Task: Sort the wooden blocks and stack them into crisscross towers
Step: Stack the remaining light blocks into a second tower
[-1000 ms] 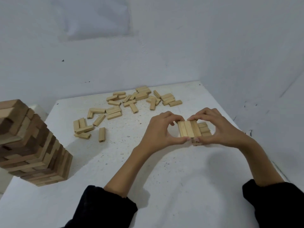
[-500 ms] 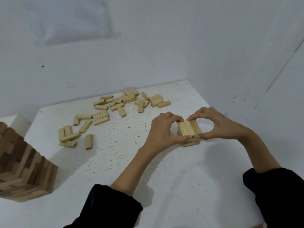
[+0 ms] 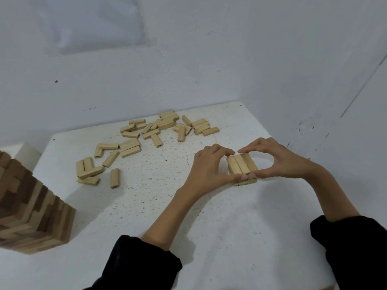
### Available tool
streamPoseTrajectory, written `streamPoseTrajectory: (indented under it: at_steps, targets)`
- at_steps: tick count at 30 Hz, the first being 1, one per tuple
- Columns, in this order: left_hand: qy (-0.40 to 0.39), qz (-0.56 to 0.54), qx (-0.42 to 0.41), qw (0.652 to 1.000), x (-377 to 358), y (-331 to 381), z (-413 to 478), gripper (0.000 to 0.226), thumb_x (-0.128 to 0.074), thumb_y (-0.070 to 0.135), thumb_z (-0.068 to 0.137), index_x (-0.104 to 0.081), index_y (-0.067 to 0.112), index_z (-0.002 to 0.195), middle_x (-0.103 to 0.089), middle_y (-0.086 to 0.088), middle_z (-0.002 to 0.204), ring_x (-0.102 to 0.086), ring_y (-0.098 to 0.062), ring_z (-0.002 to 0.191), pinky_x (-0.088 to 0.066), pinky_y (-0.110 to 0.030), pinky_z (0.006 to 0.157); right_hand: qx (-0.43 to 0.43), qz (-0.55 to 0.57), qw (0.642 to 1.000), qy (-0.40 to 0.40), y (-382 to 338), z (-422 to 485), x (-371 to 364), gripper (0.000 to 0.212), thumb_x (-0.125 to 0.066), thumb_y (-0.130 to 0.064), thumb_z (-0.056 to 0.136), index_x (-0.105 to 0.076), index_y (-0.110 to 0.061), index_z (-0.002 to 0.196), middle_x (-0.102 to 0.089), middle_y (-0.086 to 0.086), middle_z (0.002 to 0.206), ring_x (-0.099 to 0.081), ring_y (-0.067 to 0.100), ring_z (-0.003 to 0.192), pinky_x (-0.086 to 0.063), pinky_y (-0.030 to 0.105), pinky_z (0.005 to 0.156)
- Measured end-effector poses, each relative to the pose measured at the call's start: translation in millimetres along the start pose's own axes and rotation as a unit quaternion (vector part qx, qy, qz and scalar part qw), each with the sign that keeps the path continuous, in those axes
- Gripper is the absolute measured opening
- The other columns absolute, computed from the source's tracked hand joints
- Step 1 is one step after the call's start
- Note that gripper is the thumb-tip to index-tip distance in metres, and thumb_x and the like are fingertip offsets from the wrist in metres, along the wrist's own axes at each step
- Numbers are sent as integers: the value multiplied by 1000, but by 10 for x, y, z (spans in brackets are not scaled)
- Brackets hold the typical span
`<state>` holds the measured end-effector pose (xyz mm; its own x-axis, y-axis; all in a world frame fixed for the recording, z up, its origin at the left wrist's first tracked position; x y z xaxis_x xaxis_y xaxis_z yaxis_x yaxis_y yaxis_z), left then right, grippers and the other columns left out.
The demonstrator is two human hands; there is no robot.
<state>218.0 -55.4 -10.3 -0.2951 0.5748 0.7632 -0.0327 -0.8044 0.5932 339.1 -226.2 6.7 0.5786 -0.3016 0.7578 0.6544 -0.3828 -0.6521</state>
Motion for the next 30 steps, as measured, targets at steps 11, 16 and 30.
streamPoseTrajectory:
  at_steps: [11, 16, 30]
  targets:
    - [67, -51, 34, 996, 335, -252, 121, 30, -64, 37, 88, -64, 21, 113, -55, 7, 113, -46, -8, 109, -33, -26, 89, 32, 57, 995, 75, -188, 406, 63, 30, -64, -37, 81, -57, -44, 110, -55, -13, 115, -45, 5, 112, -38, 21, 92]
    - [117, -44, 95, 988, 502, -520, 359, 28, -64, 25, 88, -63, 18, 115, -49, 0, 116, -40, -16, 116, -27, -20, 84, 42, 19, 995, 84, -178, 923, 107, 28, -63, -23, 88, -58, -35, 113, -53, -4, 116, -47, 16, 109, -42, 31, 92]
    - [203, -29, 129, 970, 188, -1033, 395, 39, -55, 11, 86, -52, 22, 123, -34, -5, 127, -33, -18, 117, -35, -42, 101, 8, 18, 998, 55, 173, 1549, -81, 38, -80, -13, 71, -60, -35, 95, -66, -3, 86, -59, 12, 84, -42, 16, 74]
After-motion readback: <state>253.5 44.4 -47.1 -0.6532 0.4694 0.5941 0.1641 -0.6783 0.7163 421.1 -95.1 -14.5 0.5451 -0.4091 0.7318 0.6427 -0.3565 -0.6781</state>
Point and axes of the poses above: each hand's wrist, its own z-axis towards the middle knuckle, its own x-axis out of the back of the hand, y = z × x, the point moved 1 cm from there along z, towards the middle knuckle
